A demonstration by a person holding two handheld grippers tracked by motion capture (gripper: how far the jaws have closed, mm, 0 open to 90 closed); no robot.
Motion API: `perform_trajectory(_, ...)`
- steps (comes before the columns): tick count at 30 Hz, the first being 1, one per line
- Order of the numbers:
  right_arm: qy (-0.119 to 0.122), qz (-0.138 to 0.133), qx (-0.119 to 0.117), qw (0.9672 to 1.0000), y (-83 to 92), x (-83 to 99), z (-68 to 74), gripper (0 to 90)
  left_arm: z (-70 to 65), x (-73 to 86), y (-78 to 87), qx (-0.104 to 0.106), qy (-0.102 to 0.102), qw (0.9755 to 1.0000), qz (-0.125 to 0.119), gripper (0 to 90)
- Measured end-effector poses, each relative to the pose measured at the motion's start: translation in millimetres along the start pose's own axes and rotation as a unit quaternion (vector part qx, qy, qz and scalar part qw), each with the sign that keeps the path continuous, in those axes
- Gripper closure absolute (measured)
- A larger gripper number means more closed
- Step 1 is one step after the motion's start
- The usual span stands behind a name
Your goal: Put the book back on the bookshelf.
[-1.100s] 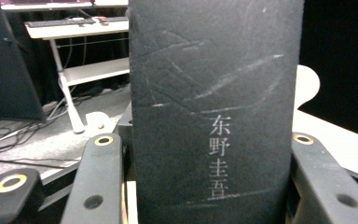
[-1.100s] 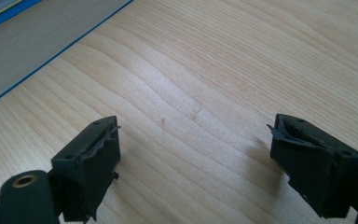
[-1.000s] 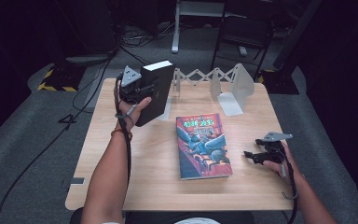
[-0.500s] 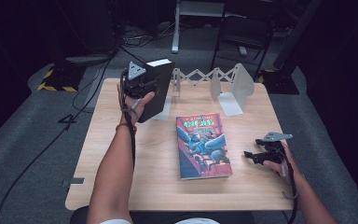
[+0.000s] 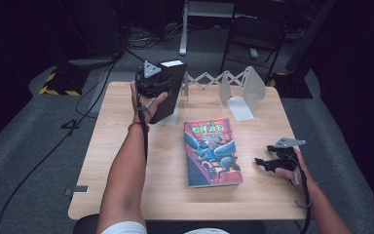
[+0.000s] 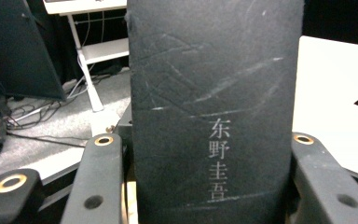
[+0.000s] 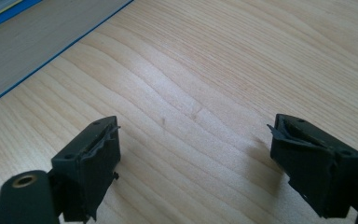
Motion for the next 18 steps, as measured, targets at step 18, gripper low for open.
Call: perform_trajectory(18, 0.001, 0.000, 0.001, 1.0000, 0.1, 0.1, 0.3, 15.9, 10.5, 6.9, -26.7, -0.057, -0.010, 0.9983, 0.009, 52.5)
Point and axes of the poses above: each handheld gripper's, and its own axes: y roughly backward along the jaws, x roughly out of its underside, z roughly to its left, the point moved 2 cm from there along -y, roughly forward along the jaws, and after that the axes turned 12 degrees about x, right-handed, at the moved point
